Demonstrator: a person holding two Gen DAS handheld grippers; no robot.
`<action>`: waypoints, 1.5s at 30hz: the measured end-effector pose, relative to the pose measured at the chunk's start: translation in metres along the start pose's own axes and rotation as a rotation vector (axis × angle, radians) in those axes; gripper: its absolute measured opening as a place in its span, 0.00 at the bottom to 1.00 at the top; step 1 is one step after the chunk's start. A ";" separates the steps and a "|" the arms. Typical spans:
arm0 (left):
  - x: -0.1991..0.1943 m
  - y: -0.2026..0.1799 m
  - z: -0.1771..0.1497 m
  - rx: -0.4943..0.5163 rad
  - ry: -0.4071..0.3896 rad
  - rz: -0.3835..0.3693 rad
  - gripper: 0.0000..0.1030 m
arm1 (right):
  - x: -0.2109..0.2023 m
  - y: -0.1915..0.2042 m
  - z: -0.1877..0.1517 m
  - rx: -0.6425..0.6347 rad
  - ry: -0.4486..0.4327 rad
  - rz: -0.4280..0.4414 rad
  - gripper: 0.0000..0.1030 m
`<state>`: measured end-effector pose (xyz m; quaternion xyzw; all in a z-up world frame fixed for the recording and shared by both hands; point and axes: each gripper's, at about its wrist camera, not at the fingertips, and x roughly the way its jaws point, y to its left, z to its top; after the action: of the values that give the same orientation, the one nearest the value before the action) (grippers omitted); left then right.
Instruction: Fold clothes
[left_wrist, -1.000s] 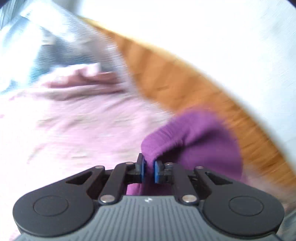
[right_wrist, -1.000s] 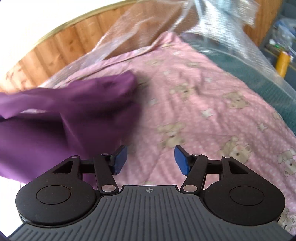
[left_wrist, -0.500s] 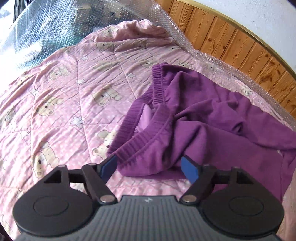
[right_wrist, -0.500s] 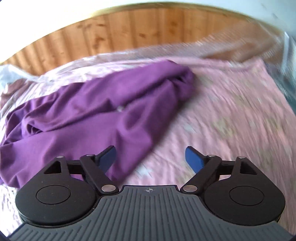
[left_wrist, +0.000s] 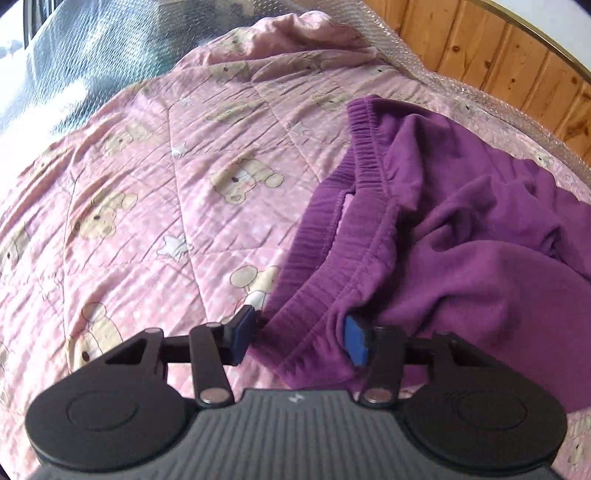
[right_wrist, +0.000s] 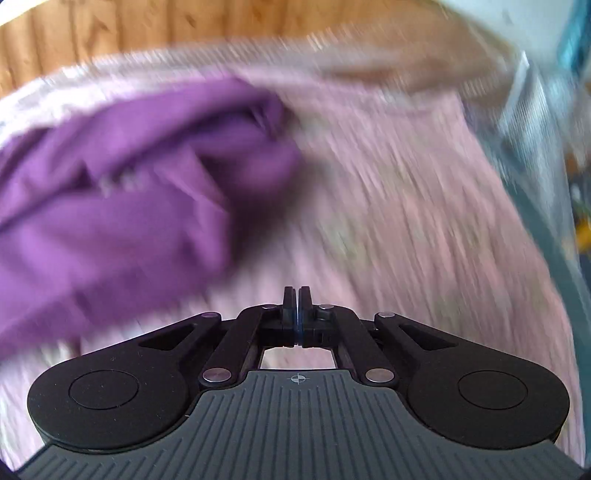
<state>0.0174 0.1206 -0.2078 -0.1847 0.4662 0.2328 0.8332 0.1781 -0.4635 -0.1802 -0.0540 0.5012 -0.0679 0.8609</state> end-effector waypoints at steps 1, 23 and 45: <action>0.000 0.003 -0.001 -0.012 0.002 -0.012 0.50 | 0.004 -0.012 -0.018 0.017 0.062 0.018 0.00; -0.060 0.077 0.076 -0.096 -0.051 0.006 0.00 | -0.024 -0.047 0.082 0.161 -0.210 0.242 0.00; -0.032 0.018 -0.003 -0.022 0.105 -0.176 0.24 | 0.012 0.058 0.016 -0.416 -0.074 0.017 0.30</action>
<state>-0.0092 0.1265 -0.1828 -0.2459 0.4886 0.1539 0.8229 0.2016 -0.4081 -0.1917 -0.2291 0.4731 0.0463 0.8494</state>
